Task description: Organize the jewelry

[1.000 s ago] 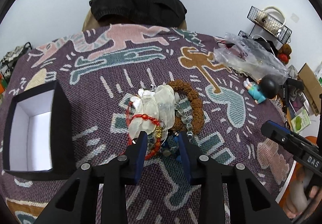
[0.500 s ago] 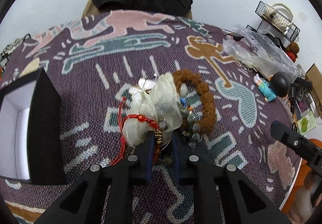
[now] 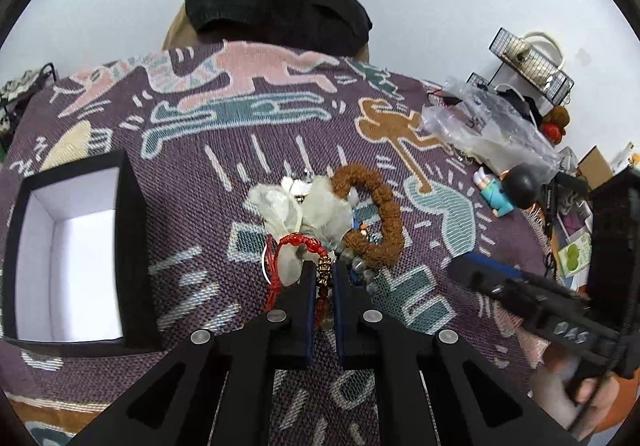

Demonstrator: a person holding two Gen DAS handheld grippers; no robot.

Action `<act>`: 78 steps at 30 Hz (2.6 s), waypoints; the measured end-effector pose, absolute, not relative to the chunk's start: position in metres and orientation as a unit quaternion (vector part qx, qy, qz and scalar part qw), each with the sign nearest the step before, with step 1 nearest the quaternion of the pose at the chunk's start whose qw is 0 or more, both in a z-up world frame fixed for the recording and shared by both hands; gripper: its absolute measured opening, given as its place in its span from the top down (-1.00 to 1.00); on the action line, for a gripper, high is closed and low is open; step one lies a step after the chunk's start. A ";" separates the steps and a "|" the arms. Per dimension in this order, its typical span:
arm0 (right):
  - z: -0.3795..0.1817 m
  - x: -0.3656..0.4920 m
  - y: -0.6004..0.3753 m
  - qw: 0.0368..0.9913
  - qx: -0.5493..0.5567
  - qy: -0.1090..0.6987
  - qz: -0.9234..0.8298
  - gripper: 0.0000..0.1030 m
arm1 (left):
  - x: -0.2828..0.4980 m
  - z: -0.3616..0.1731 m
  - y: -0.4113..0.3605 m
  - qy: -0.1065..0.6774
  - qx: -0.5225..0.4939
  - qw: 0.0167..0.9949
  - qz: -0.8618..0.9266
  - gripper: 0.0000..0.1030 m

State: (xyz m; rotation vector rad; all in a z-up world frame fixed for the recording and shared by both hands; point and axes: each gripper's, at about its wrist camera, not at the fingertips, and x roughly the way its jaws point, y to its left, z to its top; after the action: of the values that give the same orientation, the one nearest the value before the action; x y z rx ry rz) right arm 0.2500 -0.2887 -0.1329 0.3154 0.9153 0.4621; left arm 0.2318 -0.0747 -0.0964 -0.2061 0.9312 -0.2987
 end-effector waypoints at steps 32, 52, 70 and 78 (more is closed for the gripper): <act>-0.153 0.258 -0.218 0.842 0.077 0.475 0.242 0.85 | 0.205 -0.105 -0.032 0.461 -0.129 0.869 -0.124 0.84; -0.130 0.241 -0.254 0.858 0.099 0.440 0.244 0.83 | 0.186 -0.125 -0.047 0.465 -0.029 0.876 -0.123 -0.34; -0.065 0.215 -0.273 0.881 0.121 0.372 0.267 0.97 | 0.184 -0.119 -0.045 0.445 0.002 0.888 -0.119 0.84; -0.048 0.207 -0.269 0.895 0.105 0.346 0.261 0.97 | 0.179 -0.079 -0.040 0.409 -0.004 0.905 -0.115 0.84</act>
State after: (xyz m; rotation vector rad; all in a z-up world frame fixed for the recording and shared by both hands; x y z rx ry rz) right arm 0.2066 -0.2692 -0.0485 0.2184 0.7179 0.5405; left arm 0.1794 -0.0402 -0.0795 -0.0074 0.8441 -0.2385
